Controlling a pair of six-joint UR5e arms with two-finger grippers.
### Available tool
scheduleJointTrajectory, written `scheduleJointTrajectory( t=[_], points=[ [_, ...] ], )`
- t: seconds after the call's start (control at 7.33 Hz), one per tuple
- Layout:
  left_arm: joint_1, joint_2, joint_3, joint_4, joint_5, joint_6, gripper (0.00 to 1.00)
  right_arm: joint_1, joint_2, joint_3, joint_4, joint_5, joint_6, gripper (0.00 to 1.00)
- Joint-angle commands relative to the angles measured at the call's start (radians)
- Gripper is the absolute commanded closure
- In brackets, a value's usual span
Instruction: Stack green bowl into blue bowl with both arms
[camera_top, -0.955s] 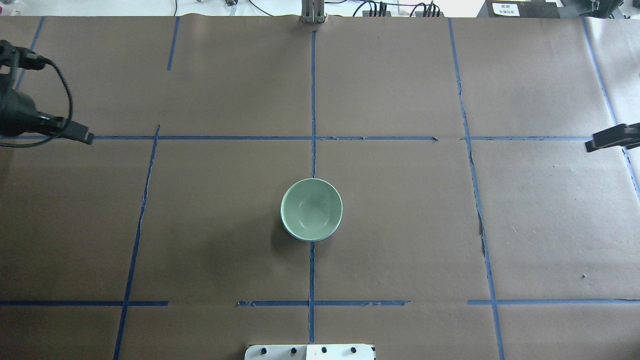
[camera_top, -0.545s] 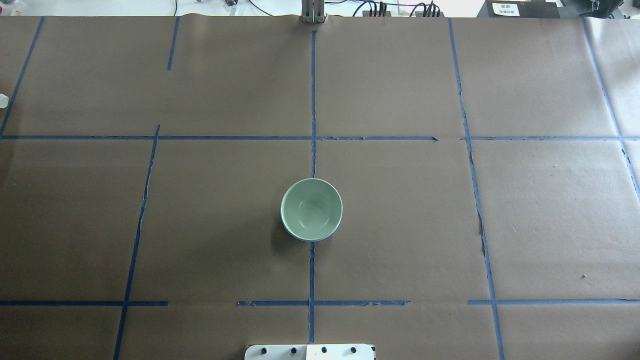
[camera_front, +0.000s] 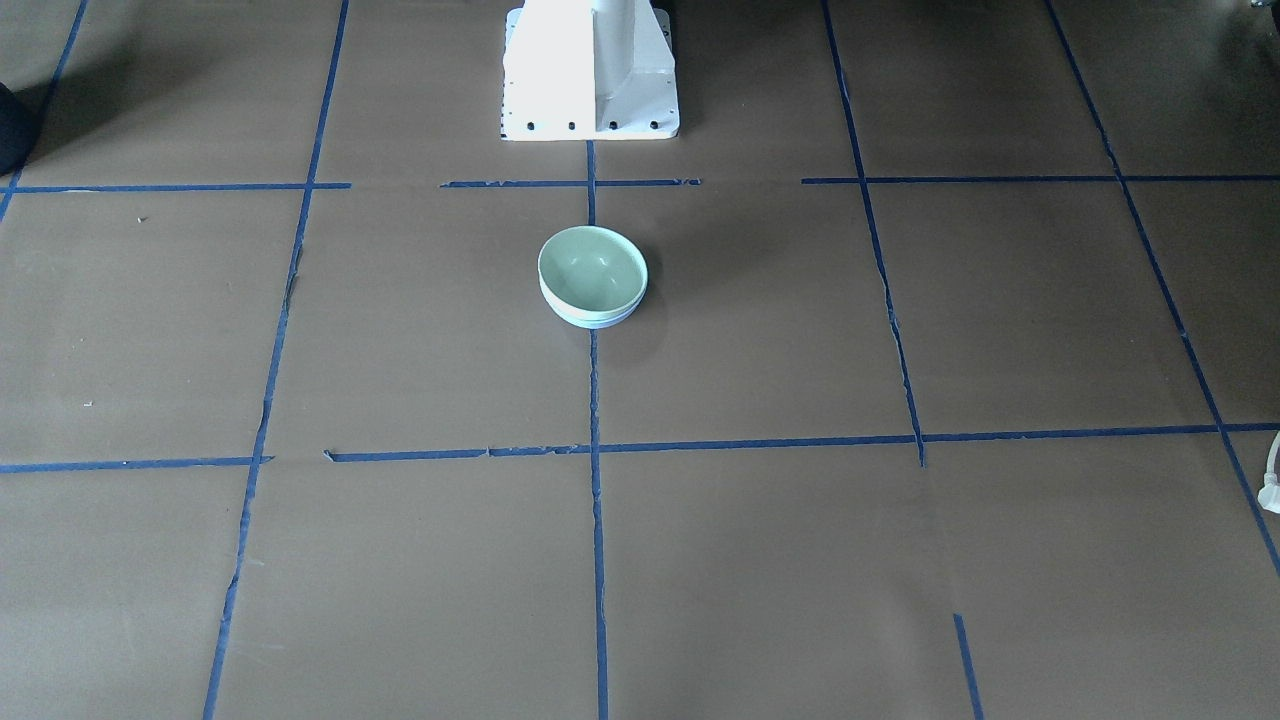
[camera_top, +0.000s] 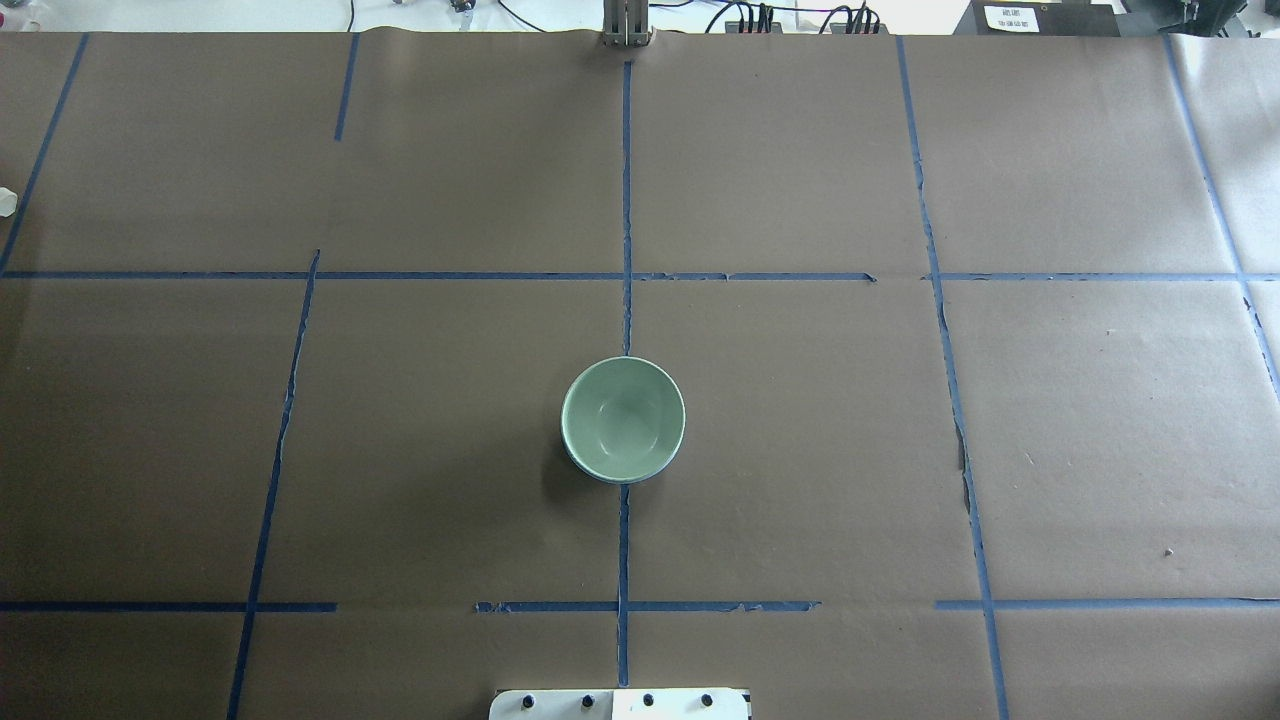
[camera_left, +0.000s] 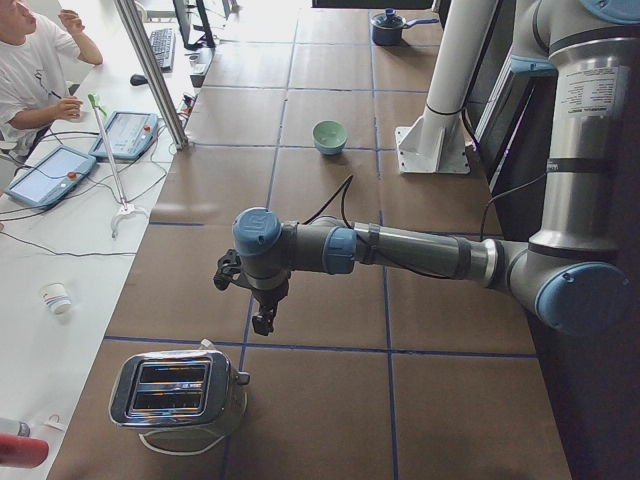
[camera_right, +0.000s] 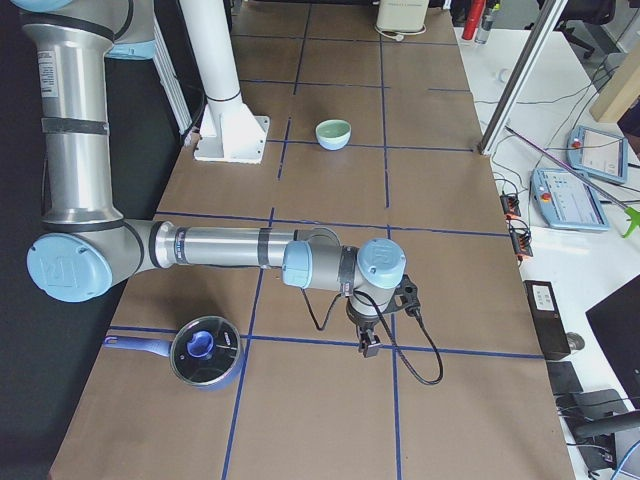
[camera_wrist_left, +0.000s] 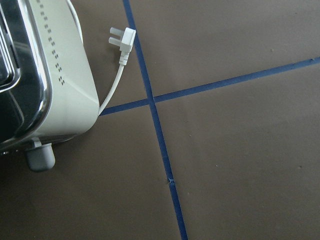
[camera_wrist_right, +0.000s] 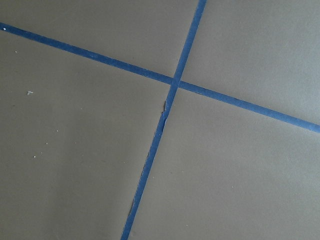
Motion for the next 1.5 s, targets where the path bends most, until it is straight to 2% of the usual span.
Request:
scheduleJointTrajectory(
  t=[0.0,0.27,0.41,0.68,0.95,1.09,1.36],
  points=[
    [-0.003,-0.055,0.05,0.016,-0.002,-0.037,0.0,-0.001,-0.021,0.01,0.002,0.007,0.007,0.0],
    [0.0,-0.061,0.044,0.021,-0.022,-0.039,0.0,-0.001,-0.075,0.103,0.003,0.015,0.078,0.0],
    [-0.001,-0.043,0.026,0.018,-0.069,-0.033,0.0,-0.001,-0.078,0.104,0.003,0.004,0.105,0.0],
    [0.006,-0.044,0.021,0.018,-0.06,-0.034,0.0,-0.002,-0.098,0.104,0.003,0.004,0.105,0.0],
    [0.006,-0.023,0.02,0.018,-0.062,-0.028,0.0,-0.002,-0.13,0.154,0.003,-0.004,0.126,0.0],
    [0.006,0.015,-0.002,0.021,-0.065,-0.028,0.0,-0.033,-0.127,0.159,0.005,-0.02,0.178,0.0],
    [0.008,-0.01,0.013,0.03,-0.074,-0.04,0.0,-0.077,-0.097,0.163,0.006,-0.044,0.235,0.0]
  ],
)
